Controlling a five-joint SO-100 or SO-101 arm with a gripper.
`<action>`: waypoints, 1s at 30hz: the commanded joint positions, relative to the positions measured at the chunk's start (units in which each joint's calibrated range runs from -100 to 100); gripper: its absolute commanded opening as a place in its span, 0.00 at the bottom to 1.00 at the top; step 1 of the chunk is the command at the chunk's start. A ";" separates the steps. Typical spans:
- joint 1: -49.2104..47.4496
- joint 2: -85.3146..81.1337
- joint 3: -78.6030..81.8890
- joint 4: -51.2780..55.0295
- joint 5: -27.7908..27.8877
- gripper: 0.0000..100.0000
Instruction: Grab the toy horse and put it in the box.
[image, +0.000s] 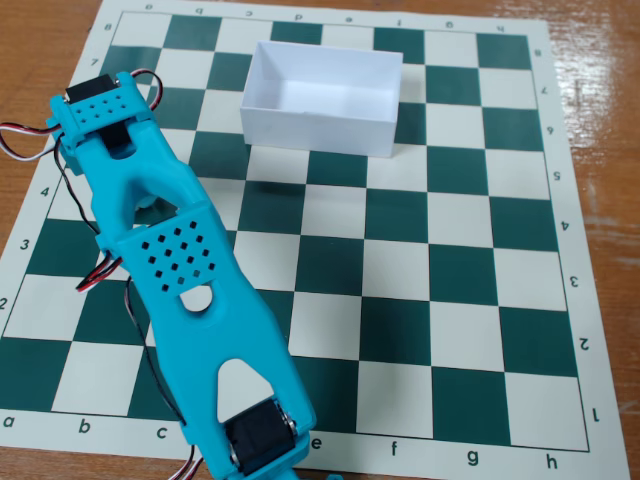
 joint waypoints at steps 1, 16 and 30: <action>-0.25 -0.73 -1.09 -0.05 0.82 0.00; 14.32 -41.00 22.85 -19.56 32.56 0.00; 28.32 -28.34 25.94 -50.96 47.61 0.00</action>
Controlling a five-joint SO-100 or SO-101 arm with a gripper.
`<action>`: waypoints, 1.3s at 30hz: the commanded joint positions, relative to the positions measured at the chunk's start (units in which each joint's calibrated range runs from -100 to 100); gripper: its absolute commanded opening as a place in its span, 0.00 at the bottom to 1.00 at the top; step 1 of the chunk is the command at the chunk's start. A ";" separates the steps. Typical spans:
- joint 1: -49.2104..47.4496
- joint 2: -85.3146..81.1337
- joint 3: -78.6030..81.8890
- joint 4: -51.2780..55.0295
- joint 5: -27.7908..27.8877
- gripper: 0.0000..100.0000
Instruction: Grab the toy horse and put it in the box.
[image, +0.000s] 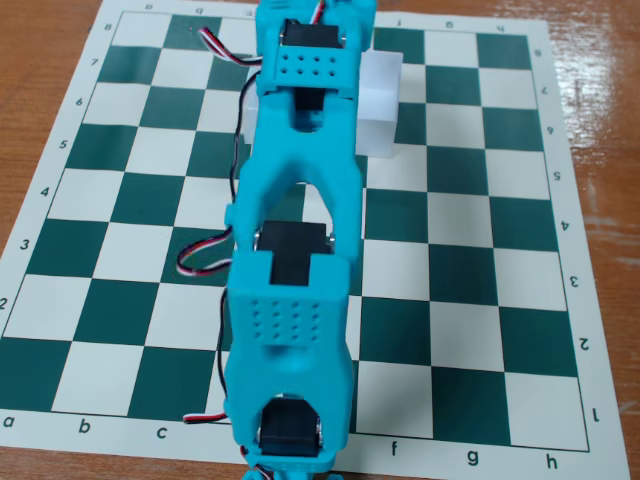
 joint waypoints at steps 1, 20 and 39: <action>0.84 5.44 -5.43 -6.84 1.07 0.00; -0.45 18.18 -12.80 -9.25 1.32 0.12; -0.02 14.99 -10.80 -5.92 -2.00 0.00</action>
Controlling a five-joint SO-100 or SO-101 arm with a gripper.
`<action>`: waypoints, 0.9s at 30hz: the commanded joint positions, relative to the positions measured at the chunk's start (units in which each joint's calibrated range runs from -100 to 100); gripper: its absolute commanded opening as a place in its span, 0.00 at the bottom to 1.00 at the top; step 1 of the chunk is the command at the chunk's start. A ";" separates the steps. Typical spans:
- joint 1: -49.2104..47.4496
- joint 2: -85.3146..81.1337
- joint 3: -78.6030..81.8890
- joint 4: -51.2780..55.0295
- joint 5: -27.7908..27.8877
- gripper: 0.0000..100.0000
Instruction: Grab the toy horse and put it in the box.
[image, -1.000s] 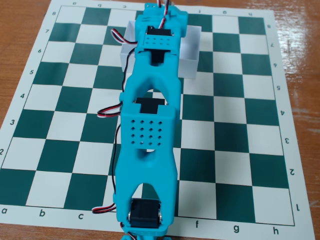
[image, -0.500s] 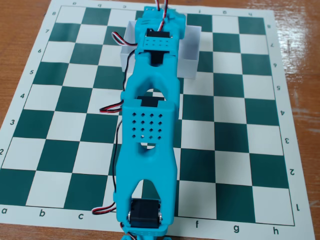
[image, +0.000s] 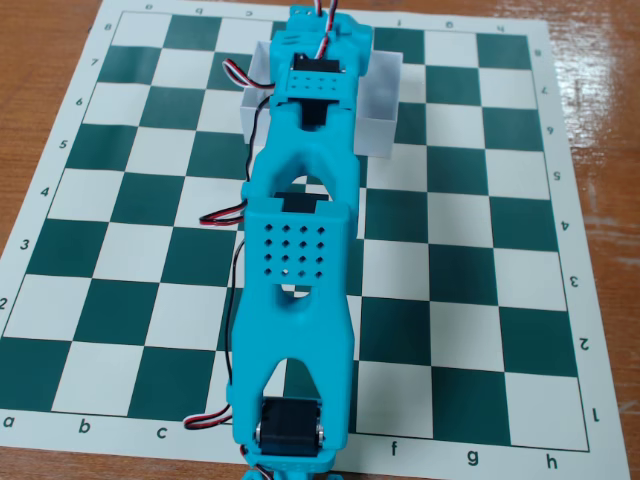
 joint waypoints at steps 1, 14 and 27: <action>-0.10 -5.74 2.53 1.34 -0.90 0.00; -3.24 -57.33 66.26 16.63 -1.54 0.00; -6.81 -100.78 98.85 37.56 -0.80 0.00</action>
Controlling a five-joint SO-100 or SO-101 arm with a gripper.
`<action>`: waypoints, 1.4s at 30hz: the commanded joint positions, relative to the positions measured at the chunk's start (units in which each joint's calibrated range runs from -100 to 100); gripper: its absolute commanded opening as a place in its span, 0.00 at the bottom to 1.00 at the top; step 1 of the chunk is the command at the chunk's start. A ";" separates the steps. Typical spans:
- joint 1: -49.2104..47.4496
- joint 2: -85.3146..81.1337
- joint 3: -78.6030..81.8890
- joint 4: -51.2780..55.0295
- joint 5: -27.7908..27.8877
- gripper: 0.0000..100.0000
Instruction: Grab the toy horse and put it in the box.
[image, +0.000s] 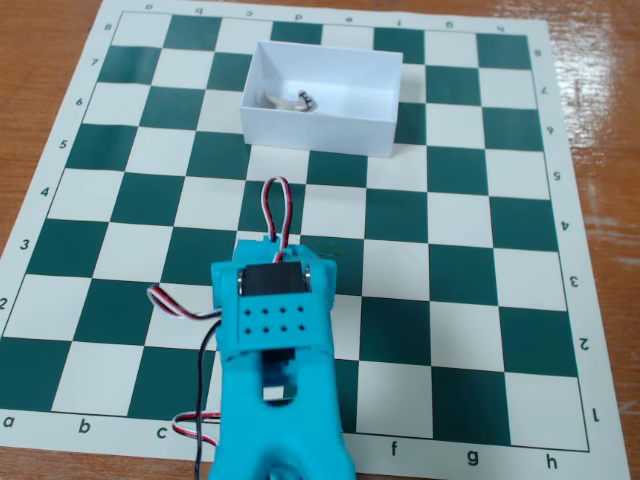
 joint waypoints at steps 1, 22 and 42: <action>0.49 -12.58 5.84 3.24 1.10 0.00; 1.06 -41.52 19.58 28.32 3.59 0.00; 2.42 -41.43 19.67 28.32 3.54 0.00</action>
